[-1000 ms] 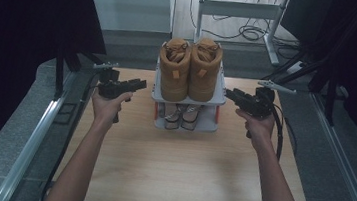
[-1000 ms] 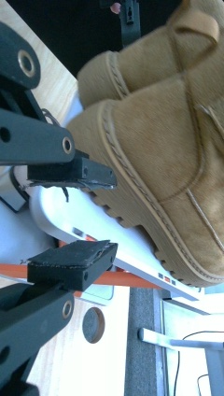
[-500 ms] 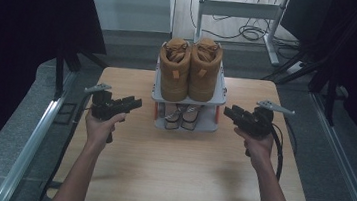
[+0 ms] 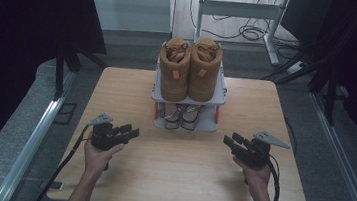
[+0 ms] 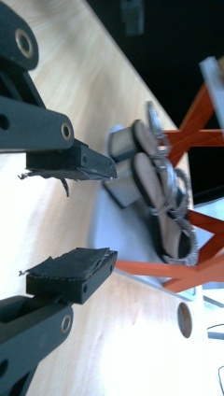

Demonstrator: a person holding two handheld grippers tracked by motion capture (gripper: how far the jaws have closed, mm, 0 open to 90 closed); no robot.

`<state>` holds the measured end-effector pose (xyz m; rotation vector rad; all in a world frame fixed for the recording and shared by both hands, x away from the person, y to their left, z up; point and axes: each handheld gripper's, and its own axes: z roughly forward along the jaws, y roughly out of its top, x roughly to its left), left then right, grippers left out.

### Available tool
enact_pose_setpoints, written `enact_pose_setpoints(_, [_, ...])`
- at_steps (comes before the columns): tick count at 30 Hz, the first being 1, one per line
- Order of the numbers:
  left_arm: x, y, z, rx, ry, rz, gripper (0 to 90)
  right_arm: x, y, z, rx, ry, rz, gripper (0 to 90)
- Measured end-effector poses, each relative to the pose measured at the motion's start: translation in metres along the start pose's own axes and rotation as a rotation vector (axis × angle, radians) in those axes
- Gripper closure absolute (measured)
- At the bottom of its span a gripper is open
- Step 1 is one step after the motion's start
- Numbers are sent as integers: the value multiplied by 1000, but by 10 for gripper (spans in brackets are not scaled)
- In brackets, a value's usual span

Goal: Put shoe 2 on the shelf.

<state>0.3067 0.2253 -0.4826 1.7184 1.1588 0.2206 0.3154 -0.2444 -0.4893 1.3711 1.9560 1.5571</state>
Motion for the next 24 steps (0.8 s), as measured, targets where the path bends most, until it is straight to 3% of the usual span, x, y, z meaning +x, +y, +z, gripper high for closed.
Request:
enact_pose_setpoints(3, [0, -11, -3, 11, -3, -4, 531, 2, -14, -4, 18, 4, -8, 527])
enact_pose_setpoints(5, [-4, -14, -4, 23, 32, 45, 520, 3, -23, -4, 34, -2, -15, 525])
enact_pose_setpoints(6, [-7, -16, -5, 23, 27, 54, 521, 3, -25, -4, 46, -10, -21, 523])
enact_pose_setpoints(12, [-11, -17, -4, 6, -5, 35, 524, 3, -29, -9, 37, -8, -17, 522])
enact_pose_setpoints(17, [-11, -18, -4, 6, 5, 35, 525, 3, -28, -10, 11, 2, -12, 517])
enact_pose_setpoints(24, [-8, -21, -3, 13, 23, 14, 492, 2, -30, -6, 51, 8, -23, 466])
